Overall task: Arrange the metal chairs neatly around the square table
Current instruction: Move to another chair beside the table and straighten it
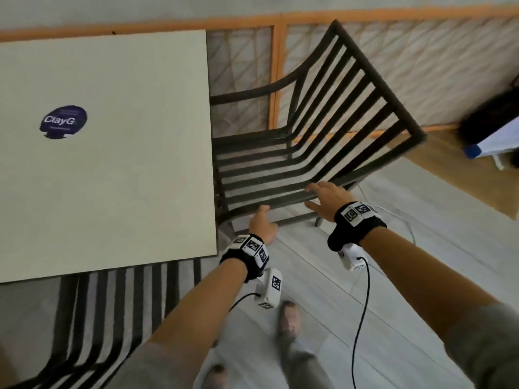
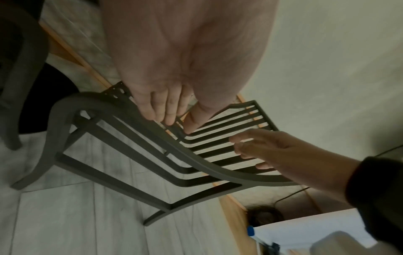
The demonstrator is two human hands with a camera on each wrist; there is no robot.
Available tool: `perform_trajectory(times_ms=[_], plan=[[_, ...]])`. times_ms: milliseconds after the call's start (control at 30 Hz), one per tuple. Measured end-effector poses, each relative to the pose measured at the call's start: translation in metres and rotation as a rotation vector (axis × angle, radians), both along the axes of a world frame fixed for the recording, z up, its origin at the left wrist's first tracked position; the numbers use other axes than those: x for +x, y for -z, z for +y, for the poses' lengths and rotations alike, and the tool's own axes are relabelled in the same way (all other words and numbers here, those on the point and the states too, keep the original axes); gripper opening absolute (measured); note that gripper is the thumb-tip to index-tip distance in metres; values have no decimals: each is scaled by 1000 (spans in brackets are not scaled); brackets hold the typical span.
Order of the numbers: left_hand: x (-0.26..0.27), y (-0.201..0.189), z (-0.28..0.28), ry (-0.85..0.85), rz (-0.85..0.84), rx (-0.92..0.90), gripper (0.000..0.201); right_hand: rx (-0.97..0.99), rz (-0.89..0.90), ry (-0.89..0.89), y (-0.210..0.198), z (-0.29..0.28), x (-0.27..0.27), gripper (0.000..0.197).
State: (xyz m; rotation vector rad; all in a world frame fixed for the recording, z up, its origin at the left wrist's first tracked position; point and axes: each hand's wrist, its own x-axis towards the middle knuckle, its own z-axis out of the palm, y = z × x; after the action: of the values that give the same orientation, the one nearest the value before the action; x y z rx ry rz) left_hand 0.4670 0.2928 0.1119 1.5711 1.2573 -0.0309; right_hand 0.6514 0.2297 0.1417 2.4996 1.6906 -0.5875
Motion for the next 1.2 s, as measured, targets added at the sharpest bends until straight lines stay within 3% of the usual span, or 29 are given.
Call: perform_trajectory(times_ms=[167,367,467,667,833,1200], plan=[[47,51,28,-25,54,110,53,-43,-83,-60,70,9,54,53],[63,98,42,141,217,289,49,-18,-210,-196,118,16,90,45],[72,109,37,66,213,391,43,-61,-287,-251,124,26,102,38],[72,115,35,-172,191,384,32,-2,-252,-189,128,20,85,30],[45,111,45,-167,176,377,32,8,-210,-155,131,19,55,27],[37,116,96,-188,100,458,28,11,-210,-105,135,64,43,29]])
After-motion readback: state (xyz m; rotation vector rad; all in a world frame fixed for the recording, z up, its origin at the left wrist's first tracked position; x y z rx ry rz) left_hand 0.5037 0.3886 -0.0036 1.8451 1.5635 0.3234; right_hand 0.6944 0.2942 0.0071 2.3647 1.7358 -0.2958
